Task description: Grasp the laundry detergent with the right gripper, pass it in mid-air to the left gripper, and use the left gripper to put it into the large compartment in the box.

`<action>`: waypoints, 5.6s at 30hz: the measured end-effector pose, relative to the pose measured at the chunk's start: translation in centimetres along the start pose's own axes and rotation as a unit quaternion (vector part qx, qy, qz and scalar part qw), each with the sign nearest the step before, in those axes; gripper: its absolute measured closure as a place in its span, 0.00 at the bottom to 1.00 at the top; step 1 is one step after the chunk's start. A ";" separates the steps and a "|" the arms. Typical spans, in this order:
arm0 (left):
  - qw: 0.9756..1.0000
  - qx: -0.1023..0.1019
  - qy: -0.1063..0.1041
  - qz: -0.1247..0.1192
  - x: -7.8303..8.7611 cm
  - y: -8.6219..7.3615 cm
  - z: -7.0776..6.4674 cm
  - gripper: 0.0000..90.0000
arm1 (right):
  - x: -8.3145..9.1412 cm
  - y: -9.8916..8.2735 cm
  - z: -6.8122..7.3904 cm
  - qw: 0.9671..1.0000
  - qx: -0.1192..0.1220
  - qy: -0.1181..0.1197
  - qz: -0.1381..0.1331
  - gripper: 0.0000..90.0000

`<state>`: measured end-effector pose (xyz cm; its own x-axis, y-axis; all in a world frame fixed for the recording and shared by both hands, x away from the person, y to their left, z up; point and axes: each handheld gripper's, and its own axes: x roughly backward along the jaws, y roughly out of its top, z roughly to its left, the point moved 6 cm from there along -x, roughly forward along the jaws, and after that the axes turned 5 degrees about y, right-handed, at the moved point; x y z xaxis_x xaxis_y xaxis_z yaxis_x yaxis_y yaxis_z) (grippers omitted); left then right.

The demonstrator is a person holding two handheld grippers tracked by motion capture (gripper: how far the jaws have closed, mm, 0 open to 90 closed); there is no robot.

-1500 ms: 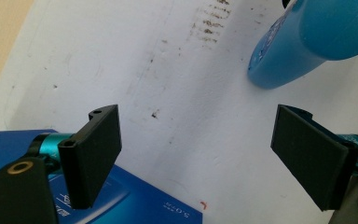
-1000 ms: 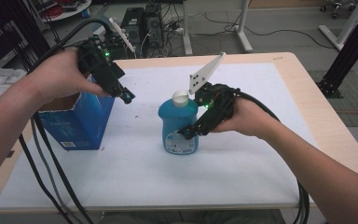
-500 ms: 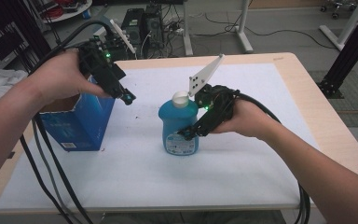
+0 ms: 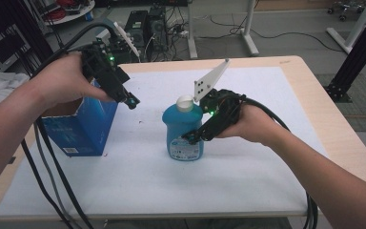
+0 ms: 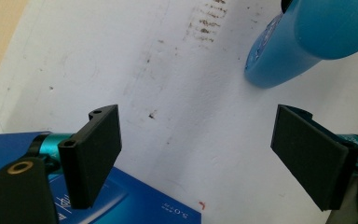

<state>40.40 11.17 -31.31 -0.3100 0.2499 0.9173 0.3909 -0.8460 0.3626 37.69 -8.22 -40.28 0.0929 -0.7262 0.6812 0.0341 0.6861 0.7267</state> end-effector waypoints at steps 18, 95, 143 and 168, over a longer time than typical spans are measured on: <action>0.998 -0.046 -0.026 -0.027 2.4 1.9 -0.8 0.18 | 2.9 2.5 -0.9 1.000 -0.008 0.003 -0.004 0.52; 0.981 -0.171 -0.092 -0.030 4.1 10.1 -3.5 0.18 | 6.2 8.9 -1.7 1.000 0.025 -0.010 0.010 0.53; 0.985 -0.149 -0.084 -0.024 3.2 10.2 -4.0 0.32 | 5.9 9.0 -1.6 1.000 0.028 -0.009 0.011 0.53; 0.981 -0.171 -0.089 -0.013 3.5 9.9 -3.7 0.41 | 5.7 8.9 -1.8 0.999 0.031 -0.011 0.014 0.52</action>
<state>39.94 1.93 -25.18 -0.1488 0.3261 0.9335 0.0610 -0.9392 0.3378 40.27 -6.17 -30.03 0.0718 -0.7083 0.7022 -0.0300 0.7022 0.7114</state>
